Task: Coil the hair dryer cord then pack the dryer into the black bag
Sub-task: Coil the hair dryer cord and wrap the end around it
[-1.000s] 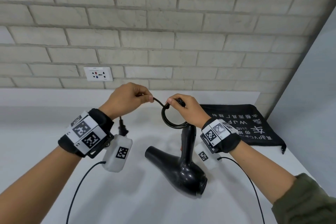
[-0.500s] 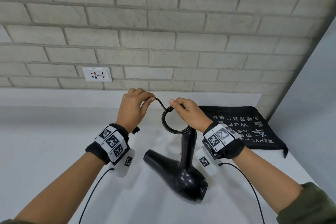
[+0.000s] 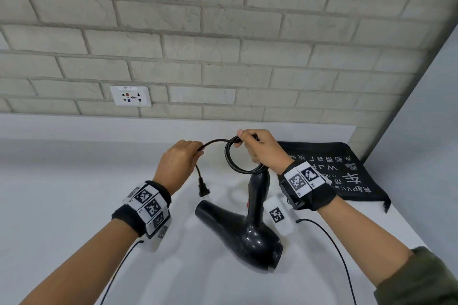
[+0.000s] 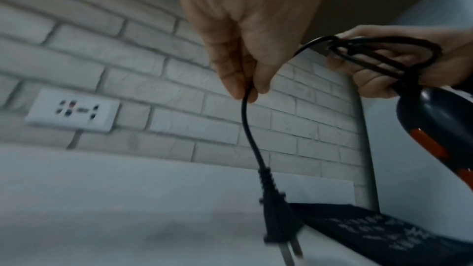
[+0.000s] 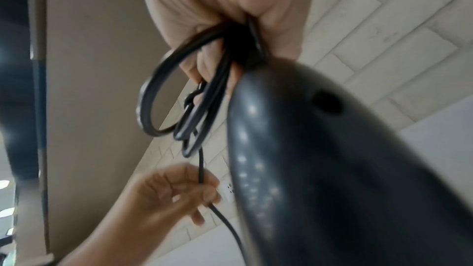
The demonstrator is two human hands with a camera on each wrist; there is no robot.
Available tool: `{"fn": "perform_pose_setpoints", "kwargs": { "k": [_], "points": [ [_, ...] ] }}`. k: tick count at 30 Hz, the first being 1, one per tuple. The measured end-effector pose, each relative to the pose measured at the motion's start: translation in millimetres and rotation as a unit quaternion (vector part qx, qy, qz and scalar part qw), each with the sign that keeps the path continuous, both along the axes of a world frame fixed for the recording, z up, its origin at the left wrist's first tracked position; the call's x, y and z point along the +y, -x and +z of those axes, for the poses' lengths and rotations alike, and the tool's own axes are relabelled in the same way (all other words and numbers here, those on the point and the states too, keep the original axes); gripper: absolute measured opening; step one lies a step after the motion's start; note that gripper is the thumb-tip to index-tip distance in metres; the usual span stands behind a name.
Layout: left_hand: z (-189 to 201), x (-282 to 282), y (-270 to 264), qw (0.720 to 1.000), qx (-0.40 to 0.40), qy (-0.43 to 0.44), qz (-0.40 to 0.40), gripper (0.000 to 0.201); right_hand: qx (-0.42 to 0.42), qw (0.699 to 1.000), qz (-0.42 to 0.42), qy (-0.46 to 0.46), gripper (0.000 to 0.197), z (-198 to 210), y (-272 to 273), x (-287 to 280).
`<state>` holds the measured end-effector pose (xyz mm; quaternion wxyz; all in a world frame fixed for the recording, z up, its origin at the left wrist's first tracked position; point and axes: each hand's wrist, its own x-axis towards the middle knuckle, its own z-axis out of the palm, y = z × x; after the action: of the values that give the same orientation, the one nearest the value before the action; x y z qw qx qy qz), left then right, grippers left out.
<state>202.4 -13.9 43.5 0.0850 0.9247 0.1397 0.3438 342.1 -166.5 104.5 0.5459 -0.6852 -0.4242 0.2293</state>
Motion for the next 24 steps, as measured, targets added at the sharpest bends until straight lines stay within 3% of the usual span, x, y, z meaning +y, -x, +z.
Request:
{"fn": "perform_pose_setpoints", "kwargs": {
  "k": [4,8,10,13,15,20,24],
  "points": [
    [-26,4,-2,0.973,-0.02,0.227,0.025,0.011,0.073,0.997,0.002,-0.02,0.037,-2,-5,-2],
    [-35,-1,-6,0.9,-0.027,0.433,0.041,0.011,0.072,0.997,0.009,-0.024,0.037,-2,-5,-4],
    [-29,-7,-10,0.843,-0.078,0.532,0.028,0.015,0.074,0.997,0.012,-0.028,0.037,-2,-3,-3],
    [-8,-12,-18,0.686,-0.192,0.702,-0.003,0.015,0.067,0.997,0.012,-0.035,0.036,-2,-2,-3],
    [5,-14,-24,0.608,-0.228,0.76,-0.023,0.013,0.065,0.997,0.008,-0.038,0.036,-3,-2,-3],
    [16,-30,-34,0.502,-0.214,0.837,-0.052,0.014,0.08,0.996,-0.003,-0.05,0.035,-4,-3,-4],
    [20,-41,-34,0.451,-0.17,0.873,-0.073,0.015,0.084,0.995,-0.003,-0.049,0.035,-4,-5,-4]
  ]
}}
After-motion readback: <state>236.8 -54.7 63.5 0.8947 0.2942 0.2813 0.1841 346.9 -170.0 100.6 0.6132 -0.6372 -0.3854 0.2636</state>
